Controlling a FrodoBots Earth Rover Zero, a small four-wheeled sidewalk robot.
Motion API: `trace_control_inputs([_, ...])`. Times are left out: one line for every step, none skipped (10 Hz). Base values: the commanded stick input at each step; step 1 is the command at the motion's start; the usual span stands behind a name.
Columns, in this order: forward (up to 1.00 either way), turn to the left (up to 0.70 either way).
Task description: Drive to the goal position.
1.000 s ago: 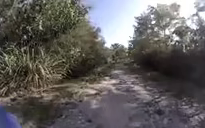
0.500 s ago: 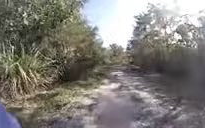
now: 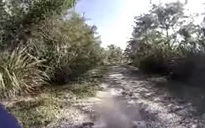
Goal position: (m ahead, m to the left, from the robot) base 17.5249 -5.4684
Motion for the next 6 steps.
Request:
trace_control_inputs([0.7, 0.0])
trace_control_inputs([0.7, 0.0])
trace_control_inputs([0.7, 0.0])
trace_control_inputs([0.7, 0.0])
trace_control_inputs([0.7, 0.0])
trace_control_inputs([0.7, 0.0])
